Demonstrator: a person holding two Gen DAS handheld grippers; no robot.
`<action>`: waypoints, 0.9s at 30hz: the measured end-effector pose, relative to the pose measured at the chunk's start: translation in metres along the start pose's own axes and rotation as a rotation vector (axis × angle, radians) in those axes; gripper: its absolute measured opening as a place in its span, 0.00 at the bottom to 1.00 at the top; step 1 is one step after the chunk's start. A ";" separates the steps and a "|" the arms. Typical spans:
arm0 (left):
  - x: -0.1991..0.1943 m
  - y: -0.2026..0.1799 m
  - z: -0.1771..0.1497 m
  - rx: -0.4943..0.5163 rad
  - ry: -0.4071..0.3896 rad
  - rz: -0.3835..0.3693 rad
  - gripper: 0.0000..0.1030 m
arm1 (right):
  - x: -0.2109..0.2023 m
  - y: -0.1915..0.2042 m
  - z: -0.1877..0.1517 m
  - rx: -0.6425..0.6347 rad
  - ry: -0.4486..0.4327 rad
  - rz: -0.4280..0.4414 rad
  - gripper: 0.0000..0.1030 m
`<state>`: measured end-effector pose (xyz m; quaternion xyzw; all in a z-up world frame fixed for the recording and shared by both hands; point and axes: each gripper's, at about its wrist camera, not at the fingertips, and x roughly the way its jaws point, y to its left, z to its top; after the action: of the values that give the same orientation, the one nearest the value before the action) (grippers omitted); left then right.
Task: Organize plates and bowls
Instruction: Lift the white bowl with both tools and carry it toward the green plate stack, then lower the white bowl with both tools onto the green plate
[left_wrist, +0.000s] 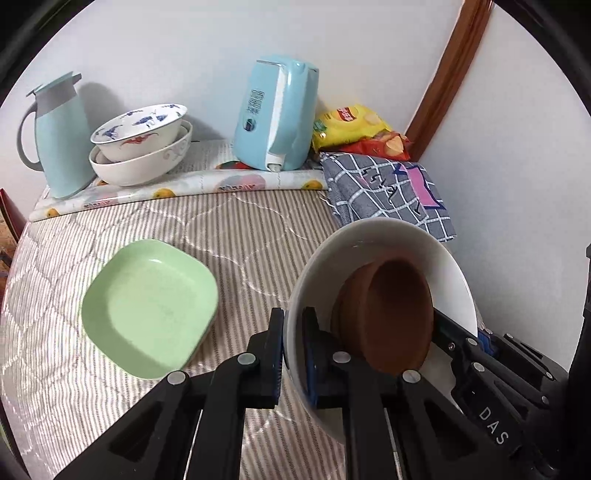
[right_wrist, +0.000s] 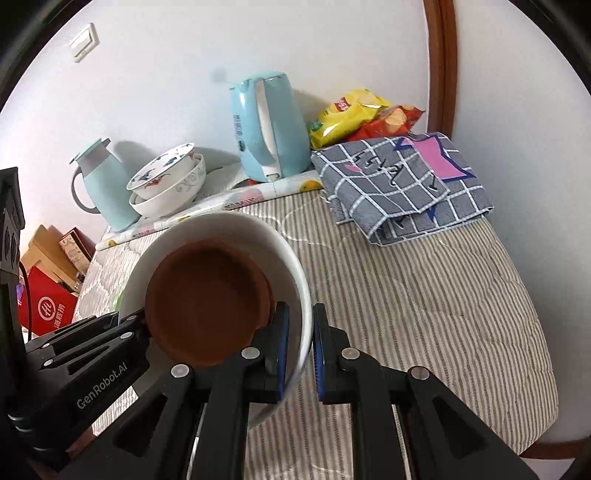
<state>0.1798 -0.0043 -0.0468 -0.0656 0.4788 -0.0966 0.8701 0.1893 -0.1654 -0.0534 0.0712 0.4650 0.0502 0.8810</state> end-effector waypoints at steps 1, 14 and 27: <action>-0.001 0.003 0.001 -0.002 -0.001 0.001 0.10 | 0.001 0.002 0.000 -0.003 -0.001 0.001 0.11; -0.007 0.042 0.009 -0.035 -0.016 0.020 0.10 | 0.011 0.040 0.007 -0.034 -0.001 0.024 0.11; -0.007 0.082 0.015 -0.080 -0.021 0.043 0.10 | 0.034 0.079 0.012 -0.069 0.017 0.052 0.11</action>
<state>0.1975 0.0769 -0.0504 -0.0910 0.4743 -0.0583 0.8737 0.2162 -0.0836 -0.0605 0.0525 0.4686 0.0896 0.8773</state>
